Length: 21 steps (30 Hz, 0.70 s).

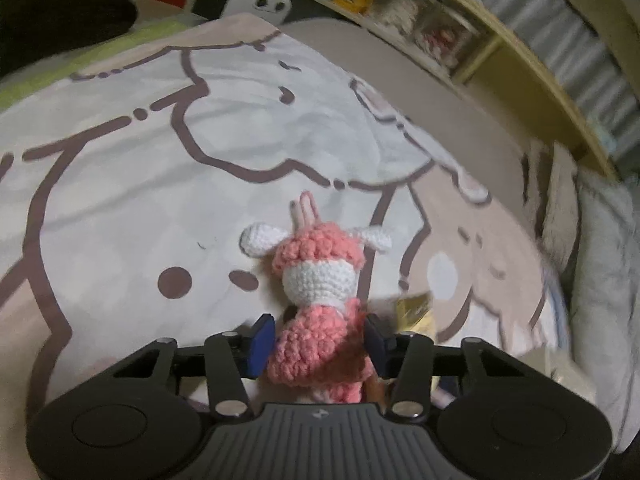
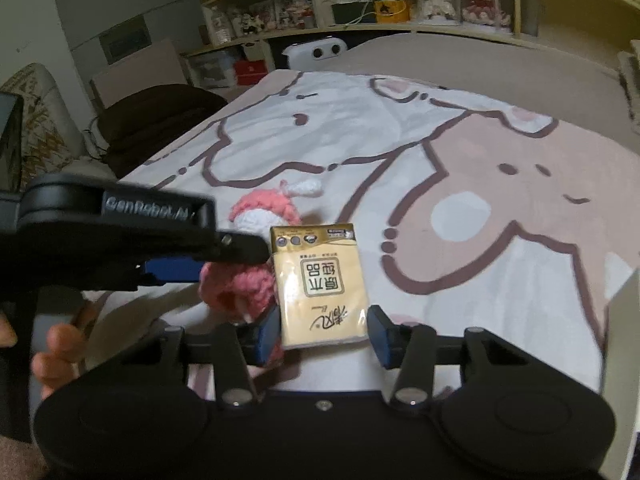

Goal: Organize objects
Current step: 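Grasp the pink crocheted bunny with the left tool while the right tool grasps the yellow tissue pack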

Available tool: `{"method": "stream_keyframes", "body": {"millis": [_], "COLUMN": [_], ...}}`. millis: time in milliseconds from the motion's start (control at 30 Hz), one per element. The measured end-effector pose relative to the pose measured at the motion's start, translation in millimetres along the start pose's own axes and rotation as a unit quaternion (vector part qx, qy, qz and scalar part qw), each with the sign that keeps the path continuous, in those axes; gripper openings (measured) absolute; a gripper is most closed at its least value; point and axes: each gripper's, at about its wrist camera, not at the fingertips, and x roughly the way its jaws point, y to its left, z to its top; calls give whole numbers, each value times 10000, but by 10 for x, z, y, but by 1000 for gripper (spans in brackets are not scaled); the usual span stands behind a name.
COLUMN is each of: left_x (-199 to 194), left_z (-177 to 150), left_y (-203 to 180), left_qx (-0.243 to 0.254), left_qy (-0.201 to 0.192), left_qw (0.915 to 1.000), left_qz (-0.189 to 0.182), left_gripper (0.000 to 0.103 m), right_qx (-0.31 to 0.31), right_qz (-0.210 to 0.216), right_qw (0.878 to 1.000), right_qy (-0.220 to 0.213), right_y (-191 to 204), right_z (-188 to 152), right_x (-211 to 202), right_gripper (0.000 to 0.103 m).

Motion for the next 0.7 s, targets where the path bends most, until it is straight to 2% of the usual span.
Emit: {"method": "stream_keyframes", "body": {"millis": [133,300,400,533,700], "left_x": [-54,-132,-149,-142,-124], "left_z": [-11,-96,-100,-57,-10], "left_y": [-24,-18,-8,58,101], "left_qx": [119,156,113,-133,-269], "left_qy": [169,382,395,314,210], "left_qw": [9998,9991,9991,9994,9994], "left_qz": [60,64,61,14,24], "left_gripper": [46,46,44,44,43], "right_qx": [24,-271,-288,-336,-551], "right_qz": [-383,-463,-393,-309,237], "right_qw": [9993,9985,9988,9989,9981], "right_qy": [-17,76,77,74,151], "right_y": [-58,-45,-62,-75,32], "right_z": [45,102,175,201,89], "right_x": [49,192,252,277,142], "right_gripper": [48,50,54,51,49]}}
